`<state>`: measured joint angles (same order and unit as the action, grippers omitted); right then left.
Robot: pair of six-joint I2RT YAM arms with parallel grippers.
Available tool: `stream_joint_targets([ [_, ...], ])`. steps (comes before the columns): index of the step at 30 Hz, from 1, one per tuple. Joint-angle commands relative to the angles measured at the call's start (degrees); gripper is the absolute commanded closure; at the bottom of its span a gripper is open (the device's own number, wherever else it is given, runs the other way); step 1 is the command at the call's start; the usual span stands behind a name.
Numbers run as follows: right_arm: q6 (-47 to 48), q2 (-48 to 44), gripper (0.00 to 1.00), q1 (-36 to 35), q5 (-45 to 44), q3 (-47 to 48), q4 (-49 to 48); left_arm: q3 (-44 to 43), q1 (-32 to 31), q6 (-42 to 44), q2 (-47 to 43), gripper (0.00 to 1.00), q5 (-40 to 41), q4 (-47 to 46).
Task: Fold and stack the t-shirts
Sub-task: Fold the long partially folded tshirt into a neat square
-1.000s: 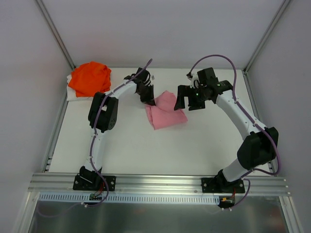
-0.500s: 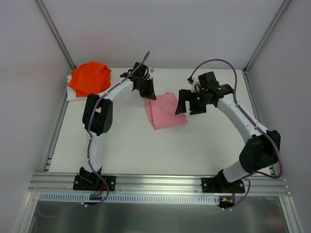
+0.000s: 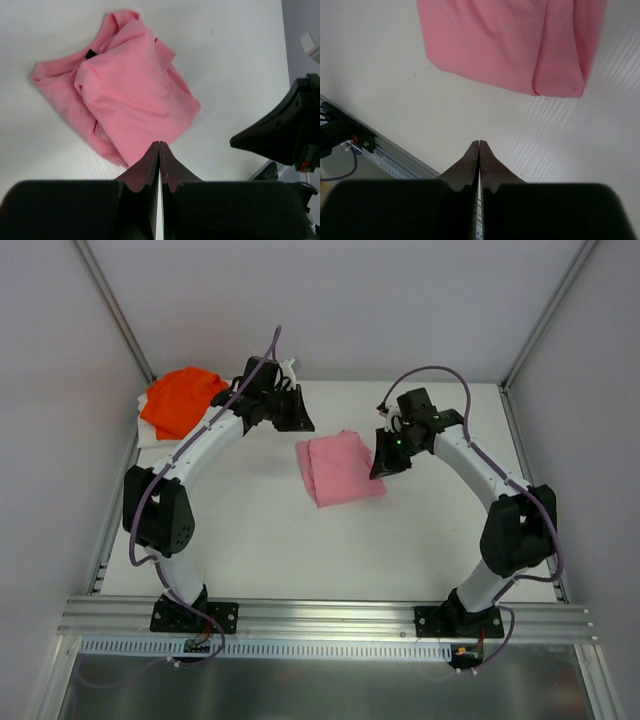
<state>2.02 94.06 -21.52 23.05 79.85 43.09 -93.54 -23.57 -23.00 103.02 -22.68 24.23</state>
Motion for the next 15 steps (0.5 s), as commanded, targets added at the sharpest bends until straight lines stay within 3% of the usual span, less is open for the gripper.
stream_joint_targets([
  [1, 0.4, 3.5, 1.00, -0.3, 1.9, 4.1, -0.5, 4.8, 0.1, 0.6, -3.5, 1.00, -1.6, -0.7],
  [15, -4.3, 25.6, 1.00, -0.5, 7.1, 21.7, -0.2, 10.8, -0.2, 0.8, -9.5, 1.00, -3.5, -1.8],
])
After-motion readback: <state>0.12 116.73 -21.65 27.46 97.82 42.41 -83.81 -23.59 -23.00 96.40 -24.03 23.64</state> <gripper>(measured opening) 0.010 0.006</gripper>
